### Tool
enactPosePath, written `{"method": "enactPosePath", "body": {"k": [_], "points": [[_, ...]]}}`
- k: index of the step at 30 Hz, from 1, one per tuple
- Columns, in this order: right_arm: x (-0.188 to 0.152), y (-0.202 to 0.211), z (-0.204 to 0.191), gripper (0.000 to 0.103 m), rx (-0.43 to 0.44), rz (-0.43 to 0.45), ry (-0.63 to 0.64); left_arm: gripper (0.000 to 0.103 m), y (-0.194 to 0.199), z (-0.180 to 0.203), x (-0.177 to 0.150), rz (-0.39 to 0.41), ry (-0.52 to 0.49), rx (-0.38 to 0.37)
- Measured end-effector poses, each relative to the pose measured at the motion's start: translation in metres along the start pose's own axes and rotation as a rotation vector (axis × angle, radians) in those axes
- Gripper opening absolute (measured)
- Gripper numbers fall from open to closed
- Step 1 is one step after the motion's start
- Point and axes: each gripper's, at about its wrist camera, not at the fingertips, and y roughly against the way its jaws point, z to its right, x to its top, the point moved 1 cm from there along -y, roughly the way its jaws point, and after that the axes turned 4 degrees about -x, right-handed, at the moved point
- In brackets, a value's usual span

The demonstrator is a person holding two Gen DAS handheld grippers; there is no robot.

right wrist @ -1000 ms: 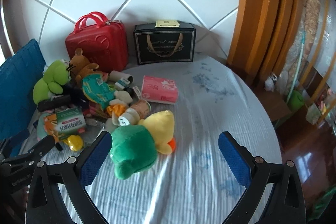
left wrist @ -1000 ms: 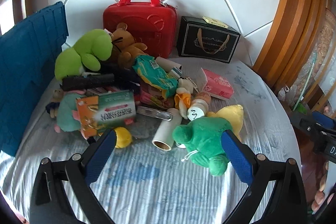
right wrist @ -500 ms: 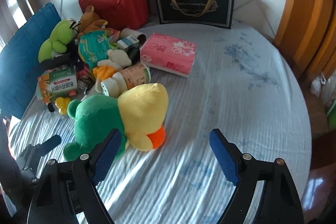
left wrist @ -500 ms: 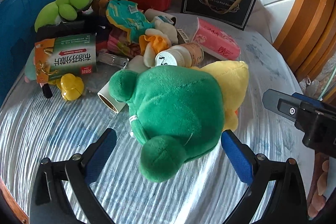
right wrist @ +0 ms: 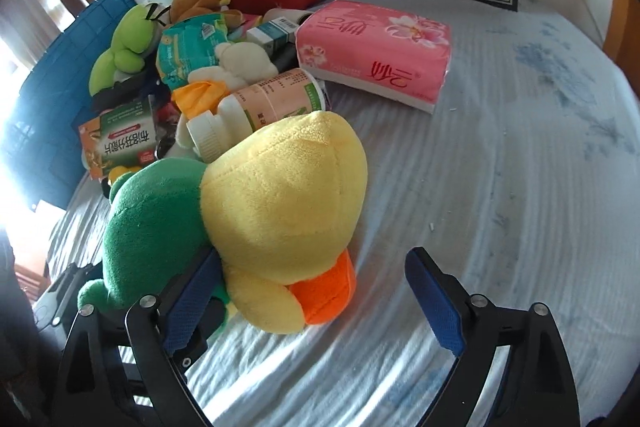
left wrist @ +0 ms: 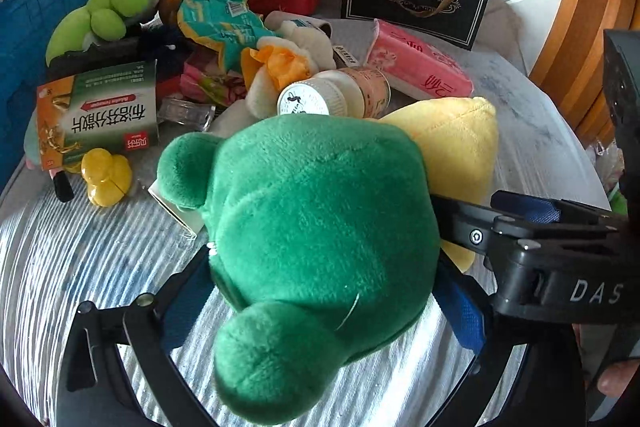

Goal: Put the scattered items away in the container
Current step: 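Close both tools together on the green and yellow plush duck, then carry the green and yellow plush with both tools and drop it into the crate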

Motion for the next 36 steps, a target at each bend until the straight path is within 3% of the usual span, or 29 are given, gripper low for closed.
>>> {"method": "enactPosePath", "body": {"k": [3,5,6,9,15,21,27,29,31,36], "points": [[0.0,-0.007,0.0,0.091,0.051,-0.008,0.006,0.096,-0.001,0.001,0.0,0.016,-0.012,0.022],[-0.001,-0.009,-0.001,0.077,0.104,-0.002,-0.002,0.091,0.003,0.001,0.001,0.026,-0.016,0.023],[-0.002,-0.005,-0.004,0.065,0.12,0.009,0.003,0.088,0.007,0.001,0.001,0.038,-0.015,0.018],[-0.004,0.013,-0.019,0.056,0.077,0.052,0.07,0.086,0.018,0.004,0.001,0.056,-0.023,0.025],[-0.01,0.021,-0.02,0.056,0.08,0.022,0.059,0.086,0.024,-0.002,-0.007,0.023,-0.008,0.017],[-0.013,0.013,-0.009,0.084,0.081,0.008,0.061,0.091,0.018,-0.007,-0.016,0.041,0.007,0.017],[-0.006,-0.018,-0.001,0.088,0.206,-0.006,0.072,0.094,0.006,-0.014,-0.015,0.062,0.029,0.036],[-0.005,-0.025,-0.001,0.086,0.244,-0.011,0.07,0.092,0.003,-0.014,-0.015,0.072,0.019,0.057],[-0.003,-0.024,-0.007,0.066,0.282,-0.01,0.086,0.086,0.006,-0.012,-0.013,0.089,0.007,0.064],[0.003,0.007,-0.023,0.061,0.258,0.057,0.128,0.082,0.04,-0.008,-0.001,0.158,-0.007,0.06]]}}
